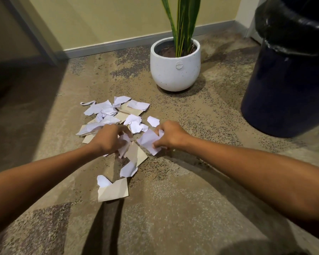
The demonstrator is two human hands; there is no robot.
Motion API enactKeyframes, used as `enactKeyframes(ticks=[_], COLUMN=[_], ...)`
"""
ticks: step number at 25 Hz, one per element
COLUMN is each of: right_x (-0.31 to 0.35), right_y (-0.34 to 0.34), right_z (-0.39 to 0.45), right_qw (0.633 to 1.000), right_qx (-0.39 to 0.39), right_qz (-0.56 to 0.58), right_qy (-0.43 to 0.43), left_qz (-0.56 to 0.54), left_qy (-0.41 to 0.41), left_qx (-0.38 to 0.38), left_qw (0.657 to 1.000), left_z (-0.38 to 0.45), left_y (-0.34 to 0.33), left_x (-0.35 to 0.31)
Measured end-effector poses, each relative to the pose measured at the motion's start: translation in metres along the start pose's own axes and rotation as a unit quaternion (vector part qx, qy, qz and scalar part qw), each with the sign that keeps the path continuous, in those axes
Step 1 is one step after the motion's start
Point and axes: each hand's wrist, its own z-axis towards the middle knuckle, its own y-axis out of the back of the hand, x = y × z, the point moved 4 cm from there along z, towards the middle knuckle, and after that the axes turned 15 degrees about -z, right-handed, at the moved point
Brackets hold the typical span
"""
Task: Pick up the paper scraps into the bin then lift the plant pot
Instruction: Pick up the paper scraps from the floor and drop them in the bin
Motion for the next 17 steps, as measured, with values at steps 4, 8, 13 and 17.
enactKeyframes(ticks=[4,8,13,17], right_x=[-0.016,-0.013,-0.008,-0.039], right_y=[0.057,0.114,0.211,0.294], right_z=[-0.008,-0.026,-0.057,-0.097], right_qw=[0.996,0.985,0.956,0.897], right_qx=[-0.070,-0.154,-0.291,-0.436], right_qz=[0.048,0.076,0.032,0.061], right_qy=[-0.026,-0.013,-0.003,-0.042], left_qz=[-0.216,-0.296,-0.329,-0.388], left_qy=[0.031,0.006,-0.069,-0.131], left_qx=[-0.025,-0.060,-0.141,-0.170], left_qw=[0.976,0.953,0.931,0.896], left_z=[0.001,0.011,0.025,0.040], left_y=[0.013,0.030,0.059,0.075], left_x=[-0.031,-0.088,-0.178,-0.261])
